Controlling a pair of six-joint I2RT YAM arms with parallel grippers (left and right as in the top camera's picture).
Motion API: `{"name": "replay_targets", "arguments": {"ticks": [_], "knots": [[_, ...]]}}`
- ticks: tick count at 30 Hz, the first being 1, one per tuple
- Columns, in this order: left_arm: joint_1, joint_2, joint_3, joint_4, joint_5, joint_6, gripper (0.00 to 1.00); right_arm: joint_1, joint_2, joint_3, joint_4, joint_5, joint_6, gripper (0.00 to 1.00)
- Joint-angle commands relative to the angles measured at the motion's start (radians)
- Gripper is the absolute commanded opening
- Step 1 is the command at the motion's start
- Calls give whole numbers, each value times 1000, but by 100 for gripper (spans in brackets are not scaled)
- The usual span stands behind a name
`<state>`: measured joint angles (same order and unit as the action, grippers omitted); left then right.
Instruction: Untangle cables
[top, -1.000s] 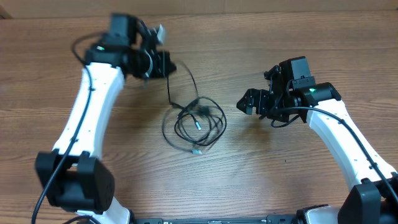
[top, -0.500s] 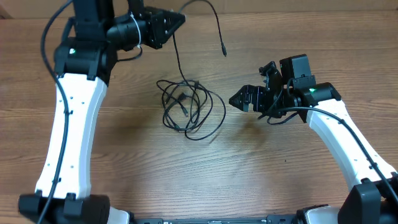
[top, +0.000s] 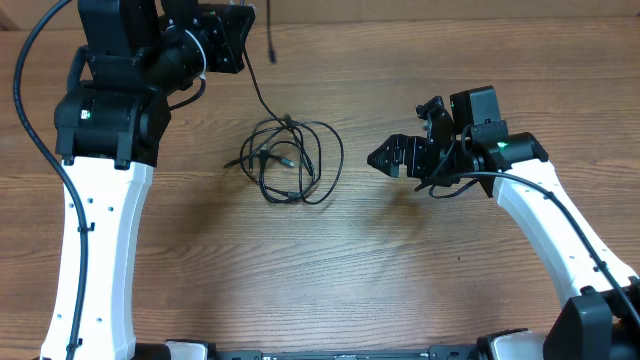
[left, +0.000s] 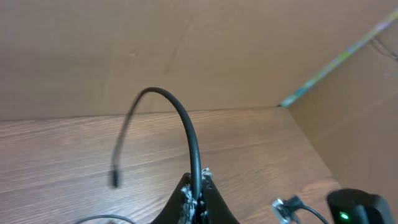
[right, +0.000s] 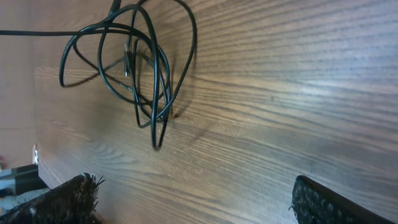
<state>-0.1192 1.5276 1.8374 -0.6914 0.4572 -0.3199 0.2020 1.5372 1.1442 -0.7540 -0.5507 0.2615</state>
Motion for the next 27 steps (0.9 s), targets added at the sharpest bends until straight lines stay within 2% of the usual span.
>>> {"name": "replay_targets", "arguments": {"ticks": [1,9,21,27], "knots": [[-6,-15,26,11,72,-25,4,39,-11,5,25,-4,-5,98],[-6,-15,25,-45,56,-16,4,175,77,5,128,133,-1,83],[-6,-15,25,-67,48,-16,4,266,230,5,389,157,3,73],[-6,-15,25,-71,48,-16,4,271,288,5,492,159,77,70]]}}
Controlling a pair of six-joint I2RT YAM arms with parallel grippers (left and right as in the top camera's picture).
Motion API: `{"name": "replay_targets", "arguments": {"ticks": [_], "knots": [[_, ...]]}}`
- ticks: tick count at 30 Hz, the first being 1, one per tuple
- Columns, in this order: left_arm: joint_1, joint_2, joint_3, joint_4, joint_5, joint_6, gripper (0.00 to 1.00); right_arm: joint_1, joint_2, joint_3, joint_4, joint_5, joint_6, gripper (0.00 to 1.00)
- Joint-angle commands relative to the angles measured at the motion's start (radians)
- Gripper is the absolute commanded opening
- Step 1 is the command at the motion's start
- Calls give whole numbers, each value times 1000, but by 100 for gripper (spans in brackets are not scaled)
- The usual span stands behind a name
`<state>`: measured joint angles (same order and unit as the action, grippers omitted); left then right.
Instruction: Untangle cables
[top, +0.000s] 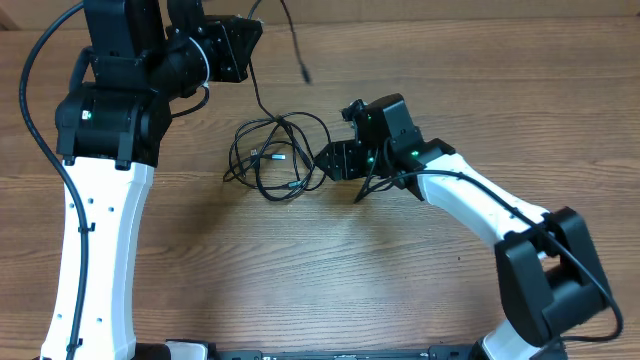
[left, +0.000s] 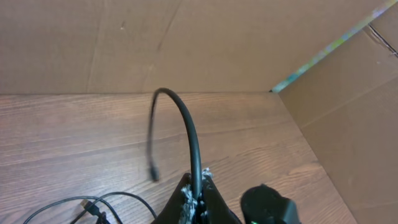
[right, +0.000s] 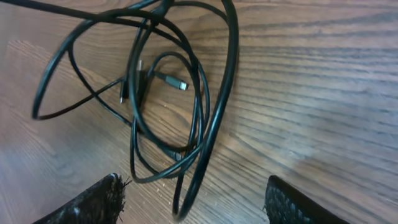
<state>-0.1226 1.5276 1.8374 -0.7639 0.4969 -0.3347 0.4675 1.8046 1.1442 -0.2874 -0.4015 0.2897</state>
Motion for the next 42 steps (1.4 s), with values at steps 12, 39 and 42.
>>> {"name": "replay_targets", "arguments": {"ticks": [12,39,42], "knots": [[-2,-15,25,-63,-106,21,4,12,50,5,85,132,242,43],[0,-11,24,-367,-722,66,4,-200,-48,96,-257,328,40,4],[7,-11,24,-384,-828,66,4,-271,-106,143,-371,495,-10,4]]}}
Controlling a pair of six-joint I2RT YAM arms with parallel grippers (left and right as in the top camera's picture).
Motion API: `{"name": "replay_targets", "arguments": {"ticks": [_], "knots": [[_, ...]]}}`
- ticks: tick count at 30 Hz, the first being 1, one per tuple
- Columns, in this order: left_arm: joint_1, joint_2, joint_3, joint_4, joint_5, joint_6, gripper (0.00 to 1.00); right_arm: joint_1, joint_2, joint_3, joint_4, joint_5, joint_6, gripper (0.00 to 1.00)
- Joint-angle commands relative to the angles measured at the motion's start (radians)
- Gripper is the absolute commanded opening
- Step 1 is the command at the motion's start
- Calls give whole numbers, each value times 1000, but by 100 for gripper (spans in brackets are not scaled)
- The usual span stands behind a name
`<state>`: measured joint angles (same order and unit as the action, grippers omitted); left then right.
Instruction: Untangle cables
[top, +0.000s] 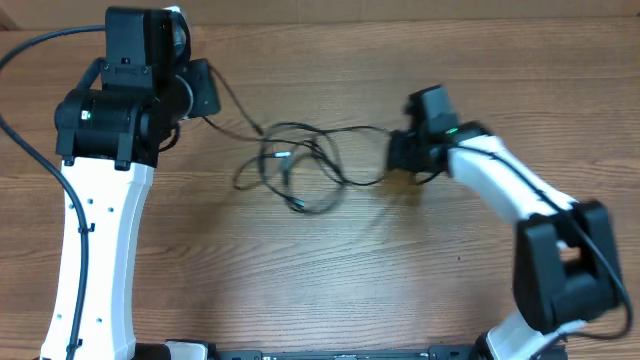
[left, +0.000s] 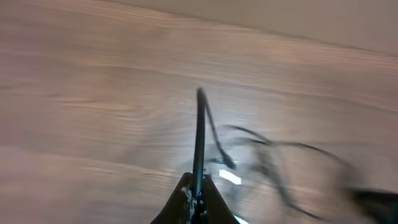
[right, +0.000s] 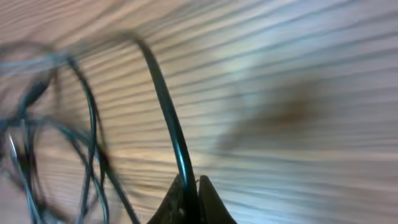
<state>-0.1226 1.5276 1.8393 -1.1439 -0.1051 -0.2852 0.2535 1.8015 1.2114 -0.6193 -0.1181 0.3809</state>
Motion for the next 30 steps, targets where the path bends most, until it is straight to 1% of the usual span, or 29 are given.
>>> {"name": "replay_targets", "arguments": {"ticks": [1,2,6,8,15,22,26,30], "knots": [[13,-11,22,-4,-239,16,4,-76,-120,89,-62,256,-103,4],[23,-11,22,0,-243,16,4,-110,-153,115,-94,321,-104,4],[61,-11,22,19,-243,10,4,-153,-230,174,-113,332,-181,4],[89,-11,22,27,-243,-14,4,-154,-266,210,-115,353,-218,4],[214,-11,22,28,-245,-116,4,-155,-356,333,-105,499,-226,4],[311,-11,22,24,-251,-169,4,-155,-390,369,-43,632,-227,4],[375,-11,22,11,-264,-195,4,-155,-394,370,5,750,-234,4],[430,-11,22,-15,-264,-214,4,-155,-394,370,15,741,-233,4]]}}
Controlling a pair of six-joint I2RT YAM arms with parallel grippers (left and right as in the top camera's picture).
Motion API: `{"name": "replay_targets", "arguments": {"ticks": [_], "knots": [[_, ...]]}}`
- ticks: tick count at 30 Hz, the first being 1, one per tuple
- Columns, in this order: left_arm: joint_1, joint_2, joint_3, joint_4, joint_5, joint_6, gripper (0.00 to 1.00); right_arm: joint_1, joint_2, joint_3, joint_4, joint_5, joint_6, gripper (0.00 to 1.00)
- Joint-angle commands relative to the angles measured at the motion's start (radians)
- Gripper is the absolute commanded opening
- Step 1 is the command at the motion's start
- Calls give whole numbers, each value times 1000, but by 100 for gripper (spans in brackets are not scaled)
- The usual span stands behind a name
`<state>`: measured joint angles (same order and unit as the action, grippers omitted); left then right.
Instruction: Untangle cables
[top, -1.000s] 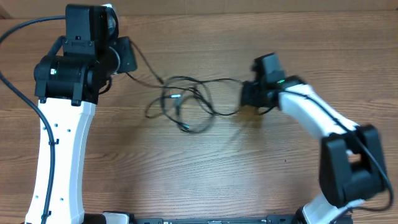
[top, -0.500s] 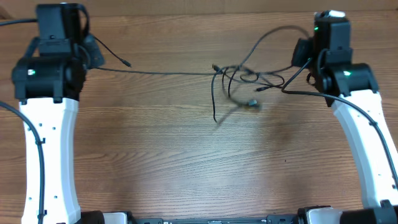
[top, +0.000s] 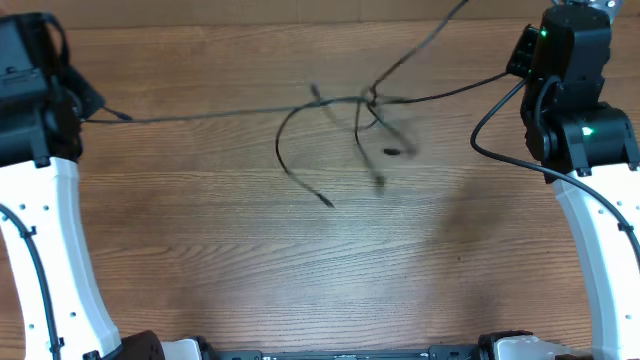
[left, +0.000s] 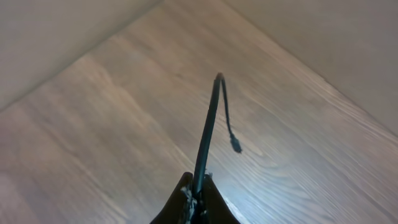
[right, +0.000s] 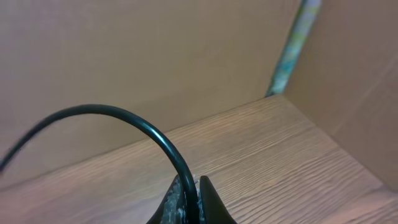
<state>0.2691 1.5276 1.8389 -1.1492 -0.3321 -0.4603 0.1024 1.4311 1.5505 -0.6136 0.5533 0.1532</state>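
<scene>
Thin black cables run across the back of the wooden table (top: 300, 280) in the overhead view, meeting in a small blurred tangle (top: 370, 100). One taut strand (top: 200, 113) leads left to my left arm, another (top: 450, 92) leads right to my right arm. Loose ends (top: 325, 200) hang from the tangle. My left gripper (left: 198, 186) is shut on a cable (left: 208, 124) whose short end carries a plug (left: 236, 146). My right gripper (right: 191, 186) is shut on a cable (right: 124, 115) that arches out to the left. Both grippers are hidden under their arms in the overhead view.
Cardboard walls (right: 124, 50) stand behind and beside the table, with a taped corner seam (right: 292, 43) at the right. My left arm (top: 30, 90) is at the far left edge, my right arm (top: 570, 70) at the far right.
Both arms have moved far apart, left to the left edge and right to the right edge. The loose pile has been drawn out into taut strands with a small tangle in the middle.
First my left gripper held one cable end up at the back while my right stood open beside the looped pile. Then the open right gripper was at the pile's right edge. Later it was shut on a strand, further right. Now the cables are stretched between the arms.
</scene>
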Motion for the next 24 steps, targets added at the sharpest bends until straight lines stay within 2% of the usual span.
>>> {"name": "replay_targets", "arguments": {"ticks": [1,10,20,22,24], "knots": [[48,-11,23,-14,-37,-42,4,-4,-24,31,7,70,-5,4],[76,-11,23,-25,-45,-75,4,-4,-24,31,-1,47,-5,4],[89,-11,23,-43,-226,-208,4,-43,-24,31,30,89,1,4],[92,-11,23,-56,-222,-248,4,-54,-24,31,27,89,24,4],[89,-11,23,-58,-140,-272,4,-53,-24,31,13,30,35,4]]}}
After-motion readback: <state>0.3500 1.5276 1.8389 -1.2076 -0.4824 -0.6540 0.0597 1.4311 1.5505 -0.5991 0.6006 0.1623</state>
